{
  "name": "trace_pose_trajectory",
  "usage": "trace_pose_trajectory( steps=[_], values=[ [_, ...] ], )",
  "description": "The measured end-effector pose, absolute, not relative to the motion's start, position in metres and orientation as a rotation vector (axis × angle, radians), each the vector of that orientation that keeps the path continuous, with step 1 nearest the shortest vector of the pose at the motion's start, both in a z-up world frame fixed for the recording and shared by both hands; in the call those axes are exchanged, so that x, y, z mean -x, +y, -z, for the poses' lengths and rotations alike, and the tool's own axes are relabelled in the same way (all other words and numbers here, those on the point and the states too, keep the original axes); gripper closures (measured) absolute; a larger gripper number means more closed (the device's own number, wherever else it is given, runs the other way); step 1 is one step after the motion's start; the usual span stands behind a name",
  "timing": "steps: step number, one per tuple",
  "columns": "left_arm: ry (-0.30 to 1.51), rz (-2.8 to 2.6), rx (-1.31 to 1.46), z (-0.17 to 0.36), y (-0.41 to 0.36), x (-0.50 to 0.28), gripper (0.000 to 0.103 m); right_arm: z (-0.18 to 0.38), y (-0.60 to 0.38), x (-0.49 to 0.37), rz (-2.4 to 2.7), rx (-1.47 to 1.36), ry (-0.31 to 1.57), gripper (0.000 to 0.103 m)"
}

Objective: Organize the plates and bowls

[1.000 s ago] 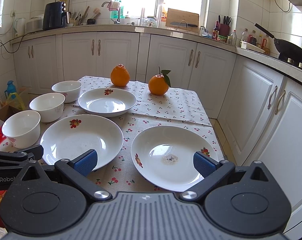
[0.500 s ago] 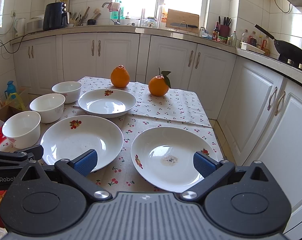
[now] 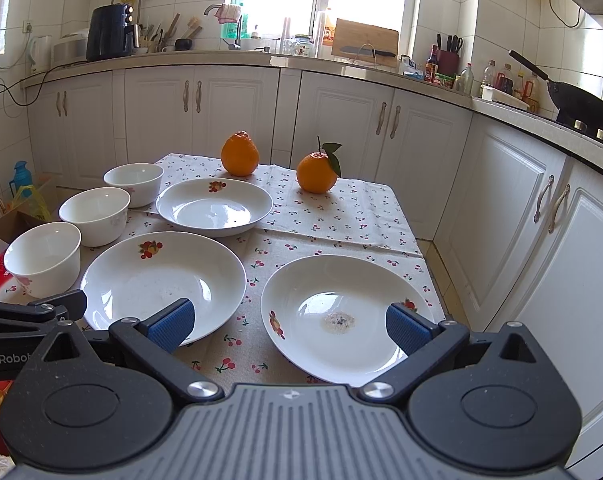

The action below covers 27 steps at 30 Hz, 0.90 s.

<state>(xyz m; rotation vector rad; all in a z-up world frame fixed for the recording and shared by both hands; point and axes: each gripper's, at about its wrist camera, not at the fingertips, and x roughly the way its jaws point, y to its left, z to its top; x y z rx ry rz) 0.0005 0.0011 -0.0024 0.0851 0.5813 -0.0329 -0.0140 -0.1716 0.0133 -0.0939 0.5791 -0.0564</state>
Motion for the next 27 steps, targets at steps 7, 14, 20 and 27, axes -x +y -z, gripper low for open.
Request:
trace_pose_trajectory(
  steps=[7, 14, 20, 27],
  values=[
    [0.584, 0.032, -0.085, 0.0024, 0.0016, -0.0001, 0.001, -0.0137, -0.1715, 0.0136, 0.056, 0.095, 0.58, 0.0],
    [0.586, 0.033, -0.085, 0.0026, 0.002, -0.0008, 0.001, -0.0136, -0.1716, 0.0135, 0.055, 0.094, 0.579, 0.0],
    [0.588, 0.037, -0.096, 0.0022, -0.001, -0.0036, 0.001, -0.0136, -0.1735, 0.0128, 0.053, 0.1, 0.577, 0.0],
    [0.593, 0.065, -0.114, 0.0014, -0.0028, -0.0094, 0.001, -0.0137, -0.1783, 0.0089, 0.028, 0.096, 0.582, 0.0]
  ],
)
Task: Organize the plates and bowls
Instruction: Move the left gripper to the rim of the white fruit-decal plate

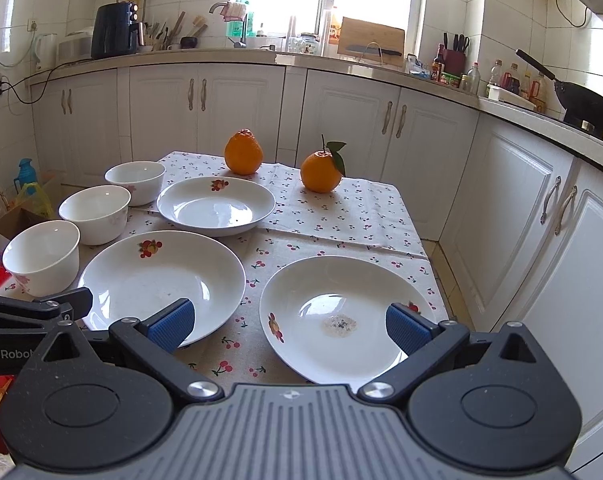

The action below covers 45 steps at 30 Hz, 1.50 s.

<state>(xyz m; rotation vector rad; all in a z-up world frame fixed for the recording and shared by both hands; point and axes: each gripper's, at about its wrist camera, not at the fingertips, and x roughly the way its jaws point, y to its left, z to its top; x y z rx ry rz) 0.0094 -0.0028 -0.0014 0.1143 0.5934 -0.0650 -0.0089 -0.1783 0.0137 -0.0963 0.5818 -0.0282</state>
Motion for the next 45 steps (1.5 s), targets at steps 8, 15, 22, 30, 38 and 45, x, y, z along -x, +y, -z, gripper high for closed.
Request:
trace_pose_trajectory(
  steps=[8, 15, 22, 30, 38, 45],
  values=[
    [0.573, 0.126, -0.172, -0.006, -0.011, -0.026, 0.001, -0.019, -0.2, 0.005, -0.032, 0.084, 0.543, 0.0],
    [0.556, 0.178, -0.194, -0.007, -0.021, -0.047, 0.001, -0.019, -0.233, 0.003, -0.032, 0.138, 0.514, 0.0],
    [0.579, 0.288, -0.239, -0.004, -0.04, -0.067, 0.001, -0.003, -0.266, 0.0, -0.064, 0.168, 0.555, 0.0],
    [0.642, 0.399, -0.195, 0.0, -0.059, -0.091, 0.001, 0.034, -0.288, 0.0, -0.151, 0.139, 0.637, 0.0],
    [0.727, 0.483, -0.261, 0.012, -0.091, -0.108, 0.001, 0.069, -0.293, -0.007, -0.22, 0.122, 0.701, 0.0],
    [0.816, 0.564, -0.296, 0.023, -0.122, -0.132, 0.001, 0.079, -0.301, -0.021, -0.271, 0.126, 0.713, 0.0]
  ],
)
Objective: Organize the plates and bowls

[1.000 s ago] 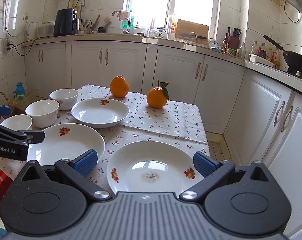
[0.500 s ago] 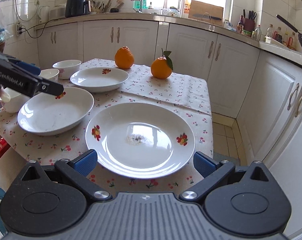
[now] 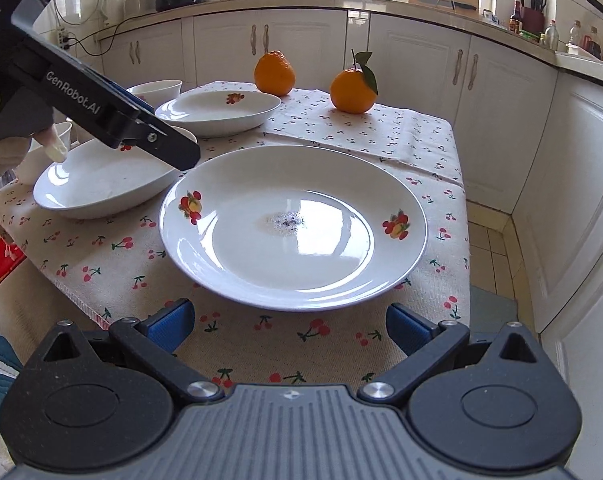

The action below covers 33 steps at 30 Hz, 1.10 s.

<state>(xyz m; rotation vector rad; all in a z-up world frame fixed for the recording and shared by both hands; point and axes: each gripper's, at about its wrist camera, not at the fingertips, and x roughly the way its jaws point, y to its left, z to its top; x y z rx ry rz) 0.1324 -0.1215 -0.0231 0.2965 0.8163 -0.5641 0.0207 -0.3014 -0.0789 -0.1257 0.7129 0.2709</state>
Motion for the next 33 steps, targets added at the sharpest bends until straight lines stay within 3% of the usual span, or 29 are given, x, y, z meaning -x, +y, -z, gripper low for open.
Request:
trace_pose_trajectory(
  steps=[15, 20, 27, 33],
  values=[
    [0.965, 0.69, -0.357, 0.042, -0.172, -0.185, 0.004, 0.088, -0.32, -0.033, -0.37, 0.117, 0.696, 0.0],
    [1.016, 0.719, -0.357, 0.048, -0.181, -0.202, 0.013, 0.089, -0.325, -0.036, -0.378, 0.126, 0.68, 0.0],
    [1.091, 0.753, -0.367, 0.058, -0.187, -0.217, 0.034, 0.089, -0.325, -0.042, -0.423, 0.143, 0.674, 0.0],
    [1.116, 0.78, -0.344, 0.059, -0.187, -0.223, 0.036, 0.088, -0.323, -0.044, -0.438, 0.165, 0.679, 0.0]
  ],
)
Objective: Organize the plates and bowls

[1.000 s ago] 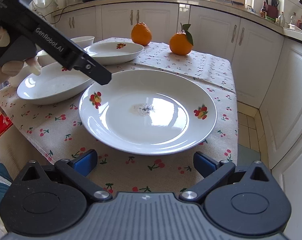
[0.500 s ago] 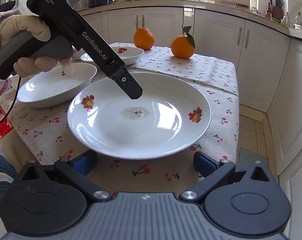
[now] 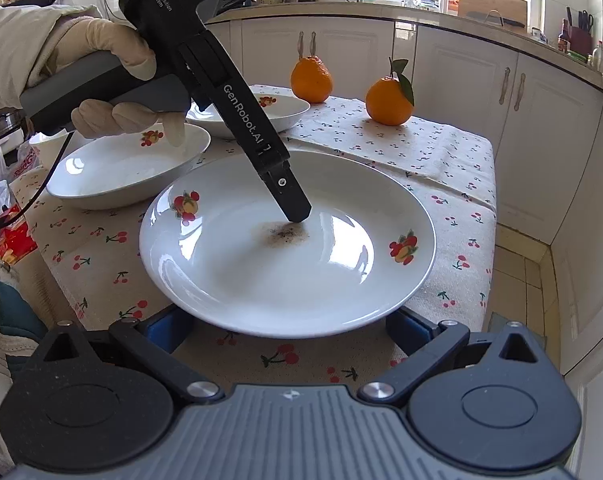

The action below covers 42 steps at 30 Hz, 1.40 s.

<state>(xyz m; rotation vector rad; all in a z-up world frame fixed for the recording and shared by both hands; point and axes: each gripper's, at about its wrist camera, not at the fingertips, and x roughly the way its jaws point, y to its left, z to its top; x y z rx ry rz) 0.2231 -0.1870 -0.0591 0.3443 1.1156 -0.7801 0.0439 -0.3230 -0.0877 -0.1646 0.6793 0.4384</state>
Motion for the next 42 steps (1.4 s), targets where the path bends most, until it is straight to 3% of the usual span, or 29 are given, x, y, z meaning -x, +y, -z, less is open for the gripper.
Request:
trace_pose_trajectory(
  steps=[26, 42],
  values=[
    [1.078, 0.762, -0.298, 0.046, -0.186, -0.254, 0.037, 0.064, -0.328, -0.085, -0.465, 0.249, 0.686, 0.0],
    [1.025, 0.775, -0.337, 0.056, -0.225, -0.287, 0.037, 0.073, -0.36, -0.127, -0.423, 0.205, 0.711, 0.0]
  ],
)
